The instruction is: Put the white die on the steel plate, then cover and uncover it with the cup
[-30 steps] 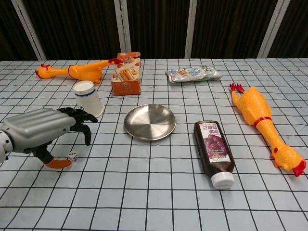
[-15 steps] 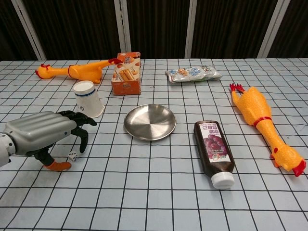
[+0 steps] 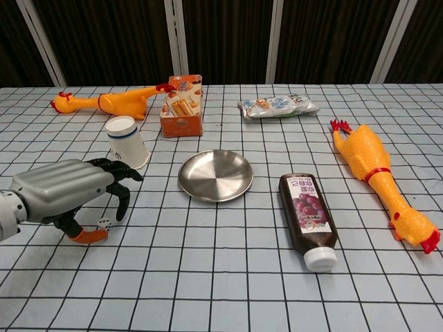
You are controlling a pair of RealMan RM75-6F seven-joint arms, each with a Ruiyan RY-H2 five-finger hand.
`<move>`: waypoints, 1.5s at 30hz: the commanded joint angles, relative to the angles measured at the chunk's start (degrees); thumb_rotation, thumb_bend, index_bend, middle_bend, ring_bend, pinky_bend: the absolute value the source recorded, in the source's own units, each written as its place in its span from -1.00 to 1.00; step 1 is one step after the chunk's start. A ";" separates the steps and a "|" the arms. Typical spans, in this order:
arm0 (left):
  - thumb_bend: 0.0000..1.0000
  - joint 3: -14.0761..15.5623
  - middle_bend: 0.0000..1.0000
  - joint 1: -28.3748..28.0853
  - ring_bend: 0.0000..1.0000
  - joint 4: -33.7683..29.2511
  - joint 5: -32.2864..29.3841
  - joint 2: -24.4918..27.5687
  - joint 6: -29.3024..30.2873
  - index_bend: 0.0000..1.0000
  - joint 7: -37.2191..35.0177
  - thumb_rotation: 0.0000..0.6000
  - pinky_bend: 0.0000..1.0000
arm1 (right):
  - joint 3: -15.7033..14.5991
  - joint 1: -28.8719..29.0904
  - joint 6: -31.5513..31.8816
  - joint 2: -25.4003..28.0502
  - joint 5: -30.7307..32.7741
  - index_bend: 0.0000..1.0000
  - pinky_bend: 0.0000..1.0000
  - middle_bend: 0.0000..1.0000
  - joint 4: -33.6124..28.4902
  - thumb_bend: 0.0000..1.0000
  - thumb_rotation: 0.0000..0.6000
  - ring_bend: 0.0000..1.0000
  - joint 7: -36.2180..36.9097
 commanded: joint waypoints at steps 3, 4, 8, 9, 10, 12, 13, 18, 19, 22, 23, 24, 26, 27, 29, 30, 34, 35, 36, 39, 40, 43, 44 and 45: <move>-0.07 0.08 -0.83 -0.01 -1.00 -0.07 -0.07 0.20 0.28 -0.04 0.04 1.00 -0.95 | 0.02 0.01 -0.01 -0.02 0.03 -0.81 -1.00 -0.82 0.00 -0.58 1.00 -0.86 0.02; -0.07 0.10 -0.83 0.01 -1.00 -0.04 -0.19 0.21 0.29 -0.04 0.06 1.00 -0.95 | 0.00 -0.05 0.09 0.02 0.00 -0.81 -1.00 -0.82 -0.06 -0.58 1.00 -0.86 0.01; -0.07 0.22 -0.83 0.02 -1.00 0.36 -0.78 0.10 0.22 -0.04 0.32 1.00 -0.95 | 0.04 -0.09 0.14 -0.01 0.12 -0.81 -1.00 -0.82 -0.10 -0.58 1.00 -0.86 -0.06; -0.07 0.23 -0.84 0.02 -1.00 0.49 -0.88 0.05 0.25 -0.05 0.40 1.00 -0.95 | 0.08 -0.09 0.13 -0.02 0.18 -0.81 -1.00 -0.82 -0.10 -0.58 1.00 -0.86 -0.06; -0.07 0.24 -0.84 0.04 -1.00 0.57 -0.94 0.02 0.27 -0.08 0.45 1.00 -0.95 | 0.08 -0.09 0.12 -0.02 0.21 -0.81 -1.00 -0.82 -0.10 -0.58 1.00 -0.86 -0.07; -0.08 0.26 -0.86 0.07 -1.00 0.88 -1.27 -0.11 0.29 -0.17 0.68 1.00 -0.95 | 0.09 -0.07 -0.01 -0.05 0.36 -0.81 -1.00 -0.82 -0.09 -0.58 1.00 -0.86 -0.16; -0.08 0.28 -0.86 0.06 -1.00 0.91 -1.44 -0.14 0.22 -0.20 0.74 1.00 -0.95 | 0.09 -0.05 -0.08 -0.06 0.43 -0.81 -1.00 -0.82 -0.10 -0.58 1.00 -0.86 -0.22; -0.08 0.37 -0.87 -0.12 -1.00 0.56 -1.63 0.06 0.09 -0.24 0.96 1.00 -0.96 | 0.09 -0.07 -0.26 -0.02 0.71 -0.81 -1.00 -0.82 -0.29 -0.58 1.00 -0.86 -0.27; -0.08 0.38 -0.87 -0.12 -1.00 0.49 -1.56 0.08 0.15 -0.22 0.93 1.00 -0.96 | 0.07 -0.10 -0.22 0.02 0.71 -0.81 -1.00 -0.82 -0.36 -0.58 1.00 -0.86 -0.28; -0.08 0.50 -0.86 -0.09 -1.00 0.17 -1.14 0.25 0.57 -0.18 0.80 1.00 -0.96 | 0.00 -0.20 -0.14 0.18 0.68 -0.81 -1.00 -0.82 -0.56 -0.57 1.00 -0.86 -0.26; -0.08 0.58 -0.86 -0.06 -1.00 0.09 -1.03 0.29 0.70 -0.17 0.80 1.00 -0.96 | -0.01 -0.20 -0.14 0.21 0.65 -0.81 -1.00 -0.82 -0.61 -0.58 1.00 -0.86 -0.26; -0.08 0.67 -0.86 -0.05 -1.00 0.03 -1.00 0.32 0.74 -0.16 0.78 1.00 -0.96 | 0.00 -0.17 -0.23 0.21 0.71 -0.81 -1.00 -0.82 -0.58 -0.58 1.00 -0.86 -0.25; -0.08 0.74 -0.86 -0.09 -1.00 -0.11 -0.96 0.36 0.70 -0.15 0.59 1.00 -0.96 | 0.12 -0.02 -0.48 0.09 0.93 -0.81 -1.00 -0.82 -0.47 -0.57 1.00 -0.86 -0.24; -0.08 0.76 -0.86 -0.10 -1.00 -0.13 -0.92 0.36 0.71 -0.13 0.47 1.00 -0.96 | 0.15 0.00 -0.51 0.07 1.00 -0.81 -1.00 -0.82 -0.47 -0.57 1.00 -0.86 -0.26; -0.08 0.78 -0.85 -0.11 -1.00 -0.05 -0.74 0.32 0.86 -0.11 0.34 1.00 -0.96 | 0.19 0.01 -0.57 0.08 1.13 -0.81 -1.00 -0.82 -0.47 -0.58 1.00 -0.86 -0.26; -0.08 0.81 -0.85 -0.11 -1.00 0.02 -0.68 0.31 0.93 -0.11 0.33 1.00 -0.96 | 0.19 0.01 -0.60 0.08 1.16 -0.81 -1.00 -0.82 -0.49 -0.58 1.00 -0.86 -0.24; -0.08 0.82 -0.85 -0.03 -1.00 0.23 -0.83 0.30 1.23 -0.10 0.58 1.00 -0.95 | 0.19 -0.02 -0.70 0.15 1.36 -0.81 -1.00 -0.82 -0.58 -0.58 1.00 -0.86 -0.22; -0.08 0.81 -0.85 0.00 -1.00 0.24 -0.92 0.32 1.32 -0.10 0.67 1.00 -0.96 | 0.18 -0.03 -0.69 0.16 1.37 -0.81 -1.00 -0.82 -0.59 -0.58 1.00 -0.86 -0.24; -0.08 0.80 -0.85 0.04 -1.00 0.26 -1.10 0.32 1.37 -0.10 0.79 1.00 -0.96 | 0.17 -0.02 -0.72 0.15 1.35 -0.81 -1.00 -0.82 -0.60 -0.58 1.00 -0.86 -0.24; -0.08 0.78 -0.86 0.04 -1.00 0.17 -1.42 0.40 1.36 -0.10 1.00 1.00 -0.96 | 0.16 -0.02 -0.69 0.11 1.31 -0.81 -1.00 -0.82 -0.60 -0.57 1.00 -0.86 -0.29; -0.08 0.79 -0.86 0.03 -1.00 0.17 -1.46 0.42 1.34 -0.10 1.03 1.00 -0.96 | 0.16 -0.02 -0.69 0.11 1.31 -0.81 -1.00 -0.82 -0.61 -0.57 1.00 -0.86 -0.30; -0.09 0.83 -0.86 -0.05 -1.00 0.06 -1.65 0.50 1.10 -0.10 0.96 1.00 -0.96 | 0.22 0.00 -0.76 0.10 1.49 -0.81 -1.00 -0.82 -0.67 -0.58 1.00 -0.86 -0.38; -0.09 0.86 -0.86 -0.07 -1.00 0.08 -1.65 0.50 1.09 -0.10 0.98 1.00 -0.96 | 0.20 -0.03 -0.72 0.12 1.48 -0.81 -1.00 -0.82 -0.74 -0.58 1.00 -0.86 -0.42; -0.09 0.89 -0.86 -0.08 -1.00 0.10 -1.66 0.48 1.07 -0.10 0.98 1.00 -0.96 | 0.19 -0.05 -0.70 0.13 1.49 -0.81 -1.00 -0.82 -0.79 -0.58 1.00 -0.86 -0.47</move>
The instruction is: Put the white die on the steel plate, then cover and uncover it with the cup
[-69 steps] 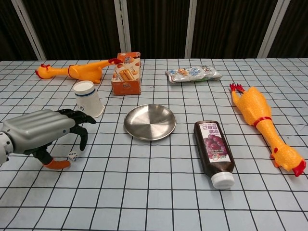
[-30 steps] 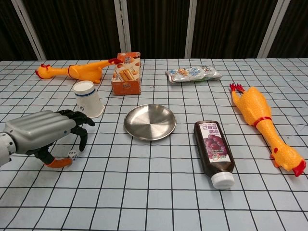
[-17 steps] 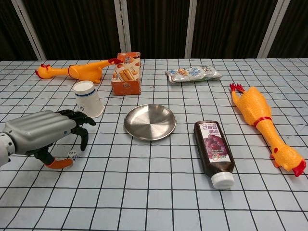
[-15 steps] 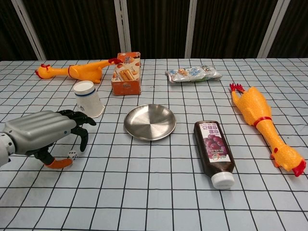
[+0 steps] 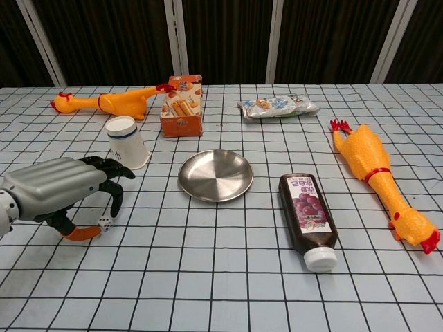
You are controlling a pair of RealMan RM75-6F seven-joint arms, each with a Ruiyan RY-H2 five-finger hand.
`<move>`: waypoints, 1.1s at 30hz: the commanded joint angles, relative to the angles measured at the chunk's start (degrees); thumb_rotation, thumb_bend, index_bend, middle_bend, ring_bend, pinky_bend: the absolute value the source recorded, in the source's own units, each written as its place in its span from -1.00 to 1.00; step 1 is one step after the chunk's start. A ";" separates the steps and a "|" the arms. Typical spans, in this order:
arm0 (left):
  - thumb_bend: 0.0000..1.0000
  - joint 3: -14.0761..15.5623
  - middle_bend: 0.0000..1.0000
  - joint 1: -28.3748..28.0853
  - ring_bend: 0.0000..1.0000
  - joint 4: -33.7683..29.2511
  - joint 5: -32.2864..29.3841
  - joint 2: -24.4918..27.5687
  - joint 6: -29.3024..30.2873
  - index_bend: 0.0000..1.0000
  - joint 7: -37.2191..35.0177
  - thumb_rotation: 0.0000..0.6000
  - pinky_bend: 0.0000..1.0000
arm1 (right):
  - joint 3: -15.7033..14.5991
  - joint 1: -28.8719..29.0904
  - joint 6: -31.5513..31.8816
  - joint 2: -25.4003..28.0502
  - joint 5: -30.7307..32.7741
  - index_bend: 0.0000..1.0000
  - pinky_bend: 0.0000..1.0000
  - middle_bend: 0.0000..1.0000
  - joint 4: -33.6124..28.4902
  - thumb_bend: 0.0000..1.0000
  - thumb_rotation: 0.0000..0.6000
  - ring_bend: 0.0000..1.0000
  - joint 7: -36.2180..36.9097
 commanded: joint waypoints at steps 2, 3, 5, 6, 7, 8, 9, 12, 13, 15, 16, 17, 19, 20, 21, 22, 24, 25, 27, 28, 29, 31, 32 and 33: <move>-0.09 0.06 -0.86 -0.06 -1.00 0.09 -0.11 -0.09 -0.13 -0.10 -0.10 1.00 -0.96 | 0.00 -0.05 0.02 0.03 0.09 -0.81 -1.00 -0.82 -0.13 -0.57 1.00 -0.86 -0.09; -0.09 0.06 -0.86 -0.08 -1.00 0.11 -0.12 -0.11 -0.15 -0.10 -0.14 1.00 -0.96 | 0.01 -0.04 0.00 0.02 0.12 -0.81 -1.00 -0.82 -0.13 -0.58 1.00 -0.86 -0.10; -0.09 0.08 -0.86 -0.15 -1.00 0.16 -0.06 -0.19 -0.18 -0.10 -0.20 1.00 -0.96 | 0.05 0.01 -0.12 0.02 0.26 -0.81 -1.00 -0.82 -0.13 -0.58 1.00 -0.86 -0.15; -0.09 0.10 -0.86 -0.18 -1.00 0.20 -0.04 -0.21 -0.18 -0.10 -0.19 1.00 -0.96 | 0.06 0.02 -0.19 0.03 0.33 -0.81 -1.00 -0.82 -0.14 -0.58 1.00 -0.86 -0.16; -0.09 0.10 -0.85 -0.20 -1.00 0.25 -0.05 -0.24 -0.18 -0.10 -0.16 1.00 -0.96 | 0.07 0.03 -0.23 0.07 0.38 -0.81 -1.00 -0.82 -0.18 -0.58 1.00 -0.86 -0.17; -0.09 0.07 -0.85 -0.22 -1.00 0.31 -0.16 -0.29 -0.16 -0.10 -0.07 1.00 -0.96 | 0.08 0.04 -0.30 0.13 0.46 -0.81 -1.00 -0.82 -0.25 -0.58 1.00 -0.86 -0.18; -0.09 0.04 -0.85 -0.20 -1.00 0.37 -0.26 -0.34 -0.09 -0.09 0.05 1.00 -0.96 | 0.05 0.04 -0.37 0.13 0.53 -0.81 -1.00 -0.82 -0.25 -0.58 1.00 -0.86 -0.21; -0.09 0.01 -0.85 -0.13 -1.00 0.49 -0.42 -0.55 0.24 -0.08 0.51 1.00 -0.96 | 0.03 0.07 -0.57 0.09 0.68 -0.81 -1.00 -0.82 -0.20 -0.57 1.00 -0.86 -0.18; -0.09 0.01 -0.85 -0.11 -1.00 0.46 -0.45 -0.57 0.30 -0.08 0.52 1.00 -0.96 | 0.02 0.08 -0.61 0.09 0.72 -0.81 -1.00 -0.82 -0.20 -0.57 1.00 -0.86 -0.20; -0.09 -0.04 -0.85 -0.11 -1.00 0.44 -0.55 -0.55 0.37 -0.08 0.57 1.00 -0.96 | -0.01 0.10 -0.69 0.11 0.72 -0.81 -1.00 -0.82 -0.22 -0.58 1.00 -0.86 -0.20; -0.09 -0.10 -0.85 -0.12 -1.00 0.43 -0.61 -0.55 0.42 -0.07 0.56 1.00 -0.96 | -0.01 0.10 -0.69 0.12 0.73 -0.81 -1.00 -0.82 -0.27 -0.58 1.00 -0.86 -0.19; -0.09 -0.15 -0.85 -0.10 -1.00 0.40 -0.72 -0.54 0.47 -0.07 0.51 1.00 -0.96 | 0.01 0.08 -0.64 0.14 0.74 -0.81 -1.00 -0.82 -0.34 -0.58 1.00 -0.86 -0.16; -0.09 -0.18 -0.85 -0.10 -1.00 0.38 -0.84 -0.51 0.45 -0.06 0.46 1.00 -0.96 | 0.05 0.06 -0.57 0.14 0.79 -0.81 -1.00 -0.82 -0.34 -0.58 1.00 -0.86 -0.17; -0.09 -0.16 -0.85 -0.12 -1.00 0.43 -0.89 -0.49 0.42 -0.05 0.50 1.00 -0.96 | 0.06 0.04 -0.56 0.13 0.82 -0.81 -1.00 -0.82 -0.33 -0.58 1.00 -0.86 -0.15; -0.09 -0.14 -0.85 -0.12 -1.00 0.48 -0.96 -0.47 0.38 -0.04 0.52 1.00 -0.96 | 0.04 0.04 -0.59 0.13 0.85 -0.81 -1.00 -0.82 -0.33 -0.58 1.00 -0.86 -0.14; -0.08 -0.14 -0.85 -0.12 -1.00 0.52 -1.05 -0.47 0.34 -0.04 0.52 1.00 -0.96 | 0.01 0.03 -0.62 0.10 0.85 -0.81 -1.00 -0.82 -0.32 -0.58 1.00 -0.86 -0.17; -0.07 -0.16 -0.85 -0.12 -1.00 0.60 -1.21 -0.48 0.28 -0.03 0.50 1.00 -0.96 | -0.02 0.00 -0.60 0.12 0.85 -0.81 -1.00 -0.82 -0.35 -0.58 1.00 -0.86 -0.24; -0.06 -0.16 -0.84 -0.12 -1.00 0.62 -1.26 -0.48 0.27 -0.02 0.50 1.00 -0.96 | -0.02 0.01 -0.61 0.13 0.86 -0.81 -1.00 -0.82 -0.36 -0.58 1.00 -0.86 -0.25; -0.04 -0.19 -0.84 -0.14 -1.00 0.77 -1.46 -0.53 0.20 -0.01 0.53 1.00 -0.96 | -0.05 0.01 -0.69 0.14 0.90 -0.81 -1.00 -0.82 -0.45 -0.58 1.00 -0.86 -0.32; -0.04 -0.19 -0.83 -0.17 -1.00 0.85 -1.56 -0.57 0.13 -0.01 0.59 1.00 -0.96 | -0.04 0.02 -0.72 0.13 0.96 -0.81 -1.00 -0.82 -0.51 -0.58 1.00 -0.86 -0.36; -0.03 -0.18 -0.83 -0.18 -1.00 0.89 -1.60 -0.59 0.10 0.00 0.63 1.00 -0.96 | -0.03 0.02 -0.73 0.13 0.99 -0.81 -1.00 -0.82 -0.54 -0.58 1.00 -0.86 -0.37; 0.00 -0.13 -0.83 -0.21 -1.00 1.01 -1.72 -0.67 -0.01 0.02 0.73 1.00 -0.96 | 0.03 0.03 -0.76 0.19 1.12 -0.81 -1.00 -0.82 -0.50 -0.58 1.00 -0.86 -0.26; 0.02 -0.15 -0.82 -0.22 -1.00 1.07 -1.77 -0.77 -0.01 0.03 0.74 1.00 -0.96 | 0.04 0.03 -0.76 0.23 1.11 -0.81 -1.00 -0.82 -0.52 -0.58 1.00 -0.86 -0.17; 0.04 -0.17 -0.81 -0.23 -1.00 1.10 -1.77 -0.82 0.01 0.04 0.73 1.00 -0.96 | 0.04 0.03 -0.76 0.24 1.10 -0.81 -1.00 -0.82 -0.53 -0.58 1.00 -0.86 -0.13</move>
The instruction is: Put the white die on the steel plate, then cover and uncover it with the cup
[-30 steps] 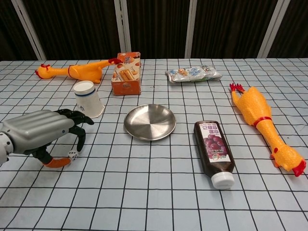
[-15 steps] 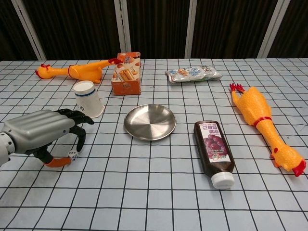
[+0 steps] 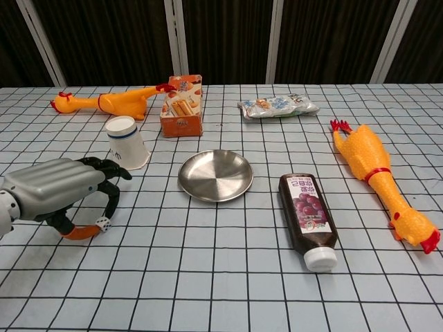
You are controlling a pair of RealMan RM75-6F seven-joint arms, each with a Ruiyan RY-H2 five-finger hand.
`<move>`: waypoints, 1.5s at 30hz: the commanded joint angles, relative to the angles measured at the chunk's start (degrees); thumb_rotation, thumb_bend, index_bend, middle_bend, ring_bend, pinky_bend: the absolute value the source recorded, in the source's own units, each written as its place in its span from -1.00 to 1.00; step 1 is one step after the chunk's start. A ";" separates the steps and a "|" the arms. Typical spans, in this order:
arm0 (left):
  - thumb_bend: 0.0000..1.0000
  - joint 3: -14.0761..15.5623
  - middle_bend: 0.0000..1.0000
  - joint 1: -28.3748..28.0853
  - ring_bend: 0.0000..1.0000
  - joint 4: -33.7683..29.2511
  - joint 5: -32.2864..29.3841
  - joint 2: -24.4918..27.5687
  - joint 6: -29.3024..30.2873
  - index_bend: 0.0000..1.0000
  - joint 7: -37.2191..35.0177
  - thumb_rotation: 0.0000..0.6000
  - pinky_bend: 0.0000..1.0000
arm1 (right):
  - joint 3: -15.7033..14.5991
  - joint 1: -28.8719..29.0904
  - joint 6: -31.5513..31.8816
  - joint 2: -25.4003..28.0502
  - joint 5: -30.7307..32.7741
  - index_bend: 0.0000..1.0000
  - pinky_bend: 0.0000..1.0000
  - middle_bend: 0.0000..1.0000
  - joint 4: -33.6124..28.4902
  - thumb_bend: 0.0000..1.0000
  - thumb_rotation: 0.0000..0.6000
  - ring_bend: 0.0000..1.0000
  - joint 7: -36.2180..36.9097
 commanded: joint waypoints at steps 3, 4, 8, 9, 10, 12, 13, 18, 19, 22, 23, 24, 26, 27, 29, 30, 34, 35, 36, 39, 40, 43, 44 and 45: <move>0.07 -0.13 -0.80 -0.01 -1.00 0.13 0.24 -0.33 0.38 0.07 -0.22 1.00 -0.95 | -0.04 -0.01 -0.02 0.09 -0.08 -0.81 -1.00 -0.82 -0.05 -0.58 1.00 -0.86 0.21; 0.08 -0.16 -0.80 0.03 -1.00 0.14 0.53 -0.42 0.68 0.07 -0.38 1.00 -0.95 | -0.06 -0.03 -0.01 0.12 -0.11 -0.81 -1.00 -0.82 -0.08 -0.58 1.00 -0.86 0.25; 0.09 -0.29 -0.79 0.15 -1.00 0.03 1.77 -0.59 1.71 0.08 -1.56 1.00 -0.95 | -0.12 -0.06 0.03 0.21 -0.23 -0.81 -1.00 -0.82 -0.18 -0.58 1.00 -0.86 0.33; 0.09 -0.29 -0.79 0.16 -1.00 0.01 2.23 -0.59 1.96 0.08 -2.03 1.00 -0.95 | -0.12 -0.01 -0.06 0.14 -0.22 -0.81 -1.00 -0.82 -0.13 -0.58 1.00 -0.86 0.37; 0.09 -0.29 -0.78 0.17 -1.00 -0.04 2.75 -0.59 2.24 0.08 -2.53 1.00 -0.95 | -0.09 -0.01 -0.02 0.12 -0.22 -0.81 -1.00 -0.82 -0.13 -0.57 1.00 -0.86 0.43; 0.09 -0.31 -0.77 0.13 -1.00 -0.18 3.76 -0.61 2.73 0.09 -3.46 1.00 -0.95 | -0.09 -0.04 0.01 0.18 -0.19 -0.81 -1.00 -0.82 -0.17 -0.58 1.00 -0.86 0.48; 0.09 -0.34 -0.77 0.11 -1.00 -0.19 4.66 -0.70 3.22 0.10 -4.33 1.00 -0.95 | -0.09 -0.03 -0.01 0.22 -0.21 -0.81 -1.00 -0.82 -0.21 -0.57 1.00 -0.86 0.51; 0.09 -1.10 -0.75 0.20 -1.00 0.36 9.17 -1.95 7.07 0.11 -8.49 1.00 -0.95 | -0.13 -0.01 -0.03 0.25 -0.31 -0.81 -1.00 -0.82 -0.33 -0.58 1.00 -0.86 0.54; 0.09 -1.40 -0.75 0.00 -1.00 0.58 9.65 -2.27 7.41 0.11 -8.76 1.00 -0.95 | -0.15 -0.02 -0.06 0.25 -0.29 -0.81 -1.00 -0.82 -0.31 -0.57 1.00 -0.86 0.53; 0.09 -2.64 -0.75 -0.99 -1.00 0.80 9.87 -3.04 7.21 0.11 -8.47 1.00 -0.95 | -0.15 -0.04 -0.03 0.29 -0.26 -0.81 -1.00 -0.82 -0.32 -0.58 1.00 -0.86 0.56; 0.09 -3.53 -0.75 -1.61 -1.00 0.77 9.49 -3.49 6.80 0.11 -8.23 1.00 -0.95 | -0.14 -0.04 -0.04 0.30 -0.23 -0.81 -1.00 -0.82 -0.32 -0.58 1.00 -0.86 0.56; 0.09 -4.05 -0.75 -1.98 -1.00 0.77 9.18 -3.77 6.47 0.11 -8.11 1.00 -0.95 | -0.13 -0.04 -0.05 0.30 -0.21 -0.81 -1.00 -0.82 -0.31 -0.58 1.00 -0.86 0.57; 0.09 -5.96 -0.75 -3.52 -1.00 0.74 7.68 -4.82 4.82 0.11 -7.48 1.00 -0.95 | -0.08 -0.02 -0.09 0.28 -0.08 -0.81 -1.00 -0.82 -0.20 -0.58 1.00 -0.86 0.53; 0.08 -7.12 -0.75 -4.49 -1.00 0.84 6.80 -5.48 3.87 0.11 -6.97 1.00 -0.95 | -0.06 -0.01 -0.16 0.26 0.03 -0.81 -1.00 -0.82 -0.14 -0.58 1.00 -0.86 0.51; 0.08 -8.88 -0.75 -6.02 -1.00 1.60 5.37 -6.71 2.54 0.11 -5.71 1.00 -0.95 | -0.05 0.00 -0.25 0.25 0.16 -0.81 -1.00 -0.82 -0.11 -0.58 1.00 -0.86 0.50; 0.08 -9.97 -0.75 -7.08 -1.00 2.51 4.29 -7.64 1.60 0.11 -4.59 1.00 -0.95 | -0.03 0.00 -0.29 0.26 0.25 -0.81 -1.00 -0.82 -0.09 -0.58 1.00 -0.86 0.50; 0.08 -13.09 -0.75 -10.12 -1.00 6.41 0.19 -11.31 -1.20 0.11 -2.28 1.00 -0.95 | -0.05 -0.06 -0.32 0.31 0.41 -0.81 -1.00 -0.82 -0.02 -0.57 1.00 -0.86 0.34; 0.08 -13.93 -0.75 -10.87 -1.00 7.56 -1.22 -12.51 -2.02 0.11 -2.09 1.00 -0.95 | -0.04 -0.05 -0.40 0.27 0.55 -0.81 -1.00 -0.82 0.06 -0.57 1.00 -0.86 0.31; 0.08 -14.80 -0.75 -11.60 -1.00 8.76 -2.62 -13.75 -2.74 0.11 -2.08 1.00 -0.95 | 0.01 -0.03 -0.50 0.24 0.72 -0.81 -1.00 -0.82 0.17 -0.57 1.00 -0.86 0.25; 0.08 -16.57 -0.75 -13.24 -1.00 11.97 -5.55 -16.62 -4.06 0.11 -2.00 1.00 -0.95 | 0.17 0.02 -0.74 0.23 1.23 -0.81 -1.00 -0.82 0.40 -0.57 1.00 -0.86 0.41; 0.08 -17.07 -0.75 -13.88 -1.00 13.28 -6.45 -17.57 -4.55 0.11 -1.86 1.00 -0.95 | 0.25 0.04 -0.81 0.24 1.40 -0.81 -1.00 -0.82 0.50 -0.57 1.00 -0.86 0.53; 0.06 -17.89 -0.75 -15.58 -1.00 17.29 -8.38 -19.91 -5.82 0.11 -1.26 1.00 -0.95 | 0.44 0.04 -0.89 0.30 1.78 -0.81 -1.00 -0.82 0.74 -0.58 1.00 -0.86 0.94; 0.06 -18.00 -0.75 -15.84 -1.00 17.95 -8.71 -20.25 -6.08 0.11 -1.17 1.00 -0.95 | 0.45 0.05 -0.95 0.30 1.83 -0.81 -1.00 -0.82 0.79 -0.58 1.00 -0.86 0.98; 0.06 -18.33 -0.75 -16.38 -1.00 19.30 -9.34 -20.99 -6.48 0.11 -1.15 1.00 -0.95 | 0.43 0.08 -1.09 0.29 1.92 -0.81 -1.00 -0.82 0.89 -0.58 1.00 -0.86 1.01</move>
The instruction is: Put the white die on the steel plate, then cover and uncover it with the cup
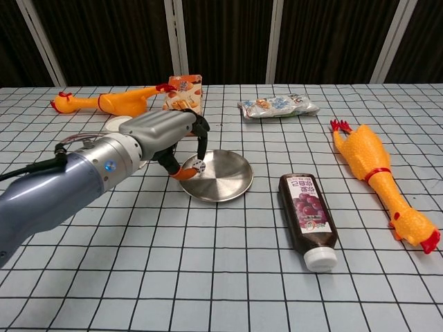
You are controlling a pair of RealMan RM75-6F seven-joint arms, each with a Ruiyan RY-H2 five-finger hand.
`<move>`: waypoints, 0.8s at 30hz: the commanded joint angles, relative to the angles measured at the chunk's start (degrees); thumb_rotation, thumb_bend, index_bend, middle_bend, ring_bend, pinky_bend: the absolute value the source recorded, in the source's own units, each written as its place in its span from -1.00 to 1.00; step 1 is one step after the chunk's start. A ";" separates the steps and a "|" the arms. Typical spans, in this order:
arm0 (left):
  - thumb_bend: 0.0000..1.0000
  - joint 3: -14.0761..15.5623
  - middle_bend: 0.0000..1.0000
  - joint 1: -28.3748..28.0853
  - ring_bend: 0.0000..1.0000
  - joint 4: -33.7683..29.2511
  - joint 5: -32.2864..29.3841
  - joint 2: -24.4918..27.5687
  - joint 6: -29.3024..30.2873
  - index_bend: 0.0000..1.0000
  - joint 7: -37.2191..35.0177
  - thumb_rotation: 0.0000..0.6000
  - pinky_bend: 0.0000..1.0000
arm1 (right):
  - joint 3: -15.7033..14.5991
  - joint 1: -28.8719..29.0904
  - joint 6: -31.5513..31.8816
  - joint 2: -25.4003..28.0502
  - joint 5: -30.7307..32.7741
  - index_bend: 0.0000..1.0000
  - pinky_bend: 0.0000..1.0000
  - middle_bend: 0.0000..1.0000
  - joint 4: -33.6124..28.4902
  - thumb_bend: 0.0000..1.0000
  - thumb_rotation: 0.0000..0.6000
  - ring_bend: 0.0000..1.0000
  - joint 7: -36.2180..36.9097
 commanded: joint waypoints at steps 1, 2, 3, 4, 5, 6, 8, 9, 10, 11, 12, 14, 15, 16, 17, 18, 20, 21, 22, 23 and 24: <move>0.06 -1.42 -0.75 -2.13 -1.00 4.09 -2.41 -2.74 -1.73 0.11 0.48 1.00 -0.95 | -0.01 0.05 -0.22 -0.03 0.15 -0.81 -1.00 -0.82 0.20 -0.58 1.00 -0.86 0.06; 0.06 -1.82 -0.75 -2.69 -1.00 5.56 -2.91 -3.58 -2.13 0.11 0.12 1.00 -0.95 | -0.06 0.08 -0.39 -0.07 0.21 -0.81 -1.00 -0.82 0.32 -0.57 1.00 -0.86 0.06; 0.06 -2.03 -0.75 -2.99 -1.00 6.36 -3.21 -4.04 -2.43 0.11 -0.14 1.00 -0.95 | -0.09 0.11 -0.54 -0.08 0.28 -0.81 -1.00 -0.82 0.40 -0.57 1.00 -0.86 0.07; 0.06 -2.20 -0.75 -3.31 -1.00 7.22 -3.53 -4.51 -2.83 0.11 -0.37 1.00 -0.95 | -0.09 0.14 -0.65 -0.11 0.37 -0.81 -1.00 -0.82 0.47 -0.58 1.00 -0.86 0.10; 0.06 -2.31 -0.75 -3.63 -1.00 8.06 -3.77 -4.94 -3.22 0.11 -0.53 1.00 -0.95 | -0.06 0.17 -0.74 -0.15 0.47 -0.81 -1.00 -0.82 0.54 -0.58 1.00 -0.86 0.12; 0.06 -2.46 -0.75 -4.26 -1.00 9.72 -4.09 -5.75 -3.88 0.11 -0.83 1.00 -0.95 | 0.02 0.24 -0.94 -0.18 0.73 -0.81 -1.00 -0.82 0.69 -0.58 1.00 -0.86 0.14; 0.06 -2.54 -0.75 -5.07 -1.00 12.05 -4.36 -6.87 -4.54 0.11 -1.13 1.00 -0.95 | 0.18 0.33 -1.20 -0.19 1.12 -0.81 -1.00 -0.82 0.85 -0.58 1.00 -0.86 0.33; 0.06 -2.57 -0.75 -5.51 -1.00 13.30 -4.47 -7.45 -4.83 0.11 -1.25 1.00 -0.95 | 0.28 0.37 -1.26 -0.18 1.27 -0.81 -1.00 -0.82 0.94 -0.58 1.00 -0.86 0.46; 0.06 -2.68 -0.75 -5.89 -1.00 14.28 -4.41 -7.95 -4.83 0.11 -1.55 1.00 -0.95 | 0.36 0.38 -1.20 -0.18 1.30 -0.81 -1.00 -0.82 0.94 -0.58 1.00 -0.86 0.55; 0.06 -2.82 -0.75 -6.25 -1.00 15.11 -4.25 -8.37 -4.71 0.11 -1.95 1.00 -0.95 | 0.39 0.35 -1.15 -0.16 1.34 -0.81 -1.00 -0.82 0.98 -0.58 1.00 -0.86 0.64; 0.06 -2.89 -0.75 -6.40 -1.00 15.46 -4.16 -8.54 -4.65 0.11 -2.19 1.00 -0.95 | 0.39 0.35 -1.14 -0.15 1.33 -0.81 -1.00 -0.82 0.99 -0.58 1.00 -0.86 0.68; 0.06 -3.13 -0.76 -6.86 -1.00 16.35 -3.75 -8.97 -4.30 0.04 -3.04 1.00 -0.95 | 0.32 0.36 -1.22 -0.15 1.27 -0.81 -1.00 -0.82 1.00 -0.58 1.00 -0.86 0.78; 0.05 -3.23 -0.77 -7.15 -1.00 16.88 -3.42 -9.19 -4.06 -0.03 -3.52 1.00 -0.95 | 0.26 0.39 -1.32 -0.15 1.21 -0.81 -1.00 -0.82 1.03 -0.57 1.00 -0.86 0.80; 0.03 -3.28 -0.78 -7.40 -1.00 17.25 -3.16 -9.35 -3.94 -0.10 -3.97 1.00 -0.95 | 0.17 0.32 -1.26 -0.08 1.09 -0.81 -1.00 -0.82 0.93 -0.57 1.00 -0.86 0.83; 0.01 -3.28 -0.79 -7.61 -1.00 17.53 -2.92 -9.45 -3.85 -0.15 -4.33 1.00 -0.95 | 0.16 0.36 -1.34 -0.08 1.09 -0.81 -1.00 -0.82 0.95 -0.58 1.00 -0.86 0.87; -0.01 -3.24 -0.81 -7.76 -1.00 17.74 -2.78 -9.52 -3.80 -0.24 -4.55 1.00 -0.95 | 0.18 0.38 -1.34 -0.07 1.09 -0.81 -1.00 -0.82 0.96 -0.58 1.00 -0.86 0.92; -0.02 -3.20 -0.83 -7.88 -1.00 17.73 -2.76 -9.52 -3.88 -0.35 -4.66 1.00 -0.95 | 0.24 0.38 -1.26 -0.04 1.05 -0.81 -1.00 -0.82 0.94 -0.58 1.00 -0.86 1.03; -0.02 -3.18 -0.83 -7.94 -1.00 17.62 -2.72 -9.47 -3.90 -0.40 -4.68 1.00 -0.95 | 0.26 0.37 -1.19 -0.01 1.00 -0.81 -1.00 -0.82 0.92 -0.58 1.00 -0.86 1.10; -0.02 -3.20 -0.84 -8.00 -1.00 17.47 -2.66 -9.41 -3.82 -0.42 -4.72 1.00 -0.95 | 0.27 0.36 -1.10 0.01 0.91 -0.81 -1.00 -0.82 0.87 -0.58 1.00 -0.86 1.20; -0.02 -3.24 -0.84 -8.06 -1.00 17.01 -2.54 -9.24 -3.55 -0.44 -4.77 1.00 -0.95 | 0.26 0.30 -0.92 0.07 0.74 -0.81 -1.00 -0.82 0.76 -0.58 1.00 -0.86 1.34; -0.02 -3.22 -0.85 -8.07 -1.00 16.76 -2.51 -9.12 -3.48 -0.46 -4.72 1.00 -0.95 | 0.24 0.26 -0.84 0.10 0.68 -0.81 -1.00 -0.82 0.75 -0.58 1.00 -0.86 1.40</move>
